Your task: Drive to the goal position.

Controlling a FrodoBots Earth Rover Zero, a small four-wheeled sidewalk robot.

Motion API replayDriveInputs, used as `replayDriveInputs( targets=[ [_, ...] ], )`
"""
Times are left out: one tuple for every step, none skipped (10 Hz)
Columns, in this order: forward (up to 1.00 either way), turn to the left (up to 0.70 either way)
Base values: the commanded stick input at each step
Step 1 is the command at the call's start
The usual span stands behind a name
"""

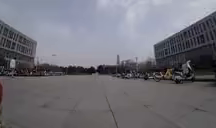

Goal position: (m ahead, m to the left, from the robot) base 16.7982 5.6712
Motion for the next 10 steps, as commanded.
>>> replayDriveInputs(
  targets=[
    [0.7, 0.35],
    [0.7, 0.35],
    [0.7, 0.35],
    [0.7, 0.35],
    [0.7, 0.35],
    [0.7, 0.35],
    [0.7, 0.33],
    [0.7, 0.29],
    [0.7, 0.0],
    [0.7, 0.0]
  ],
)
